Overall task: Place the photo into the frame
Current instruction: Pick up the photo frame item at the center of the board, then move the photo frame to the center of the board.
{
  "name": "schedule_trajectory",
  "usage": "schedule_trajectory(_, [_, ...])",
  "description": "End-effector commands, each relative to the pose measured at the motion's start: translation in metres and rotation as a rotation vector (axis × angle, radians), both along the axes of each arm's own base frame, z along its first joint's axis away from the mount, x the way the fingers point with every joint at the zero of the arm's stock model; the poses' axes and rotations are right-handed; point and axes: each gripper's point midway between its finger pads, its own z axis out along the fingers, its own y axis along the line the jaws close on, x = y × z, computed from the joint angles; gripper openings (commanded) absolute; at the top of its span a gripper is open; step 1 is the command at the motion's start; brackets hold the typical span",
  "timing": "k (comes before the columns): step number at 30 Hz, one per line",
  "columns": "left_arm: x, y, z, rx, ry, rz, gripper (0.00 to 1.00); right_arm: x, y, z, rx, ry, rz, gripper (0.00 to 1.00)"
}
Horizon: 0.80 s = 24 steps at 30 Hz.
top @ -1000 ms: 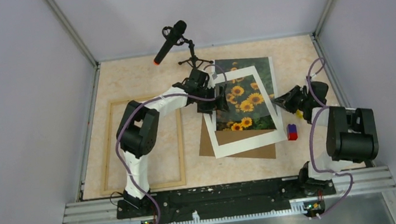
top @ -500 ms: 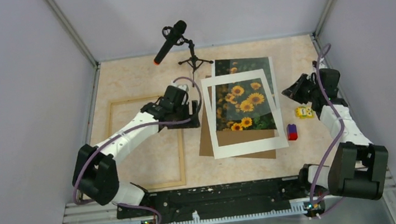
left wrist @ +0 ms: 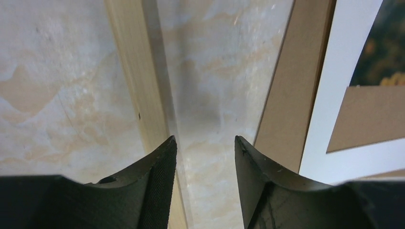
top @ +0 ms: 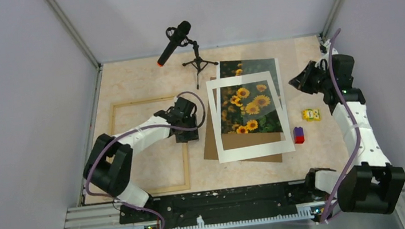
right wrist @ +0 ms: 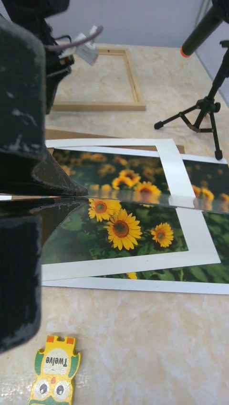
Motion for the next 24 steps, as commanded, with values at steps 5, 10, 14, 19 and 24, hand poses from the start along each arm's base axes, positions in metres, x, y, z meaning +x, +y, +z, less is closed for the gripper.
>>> schedule_trajectory(5, [0.036,-0.014,-0.002,0.013,-0.057,0.022,0.60,-0.019,0.015,0.084,-0.021,-0.182,0.069,0.00])
schedule_trajectory(10, [0.023,0.007,0.032,0.010,-0.150,0.055,0.79,-0.027,0.023,0.088,0.007,-0.190,0.097,0.00])
schedule_trajectory(14, [0.003,0.028,0.043,0.016,-0.183,0.088,0.93,-0.032,0.030,0.090,0.028,-0.192,0.122,0.00])
schedule_trajectory(19, [-0.003,0.036,0.032,0.008,-0.187,0.114,0.92,-0.038,0.040,0.092,0.062,-0.192,0.165,0.00])
schedule_trajectory(24, [-0.001,0.024,0.003,-0.016,-0.107,0.112,0.87,-0.047,0.049,0.107,0.093,-0.213,0.207,0.00])
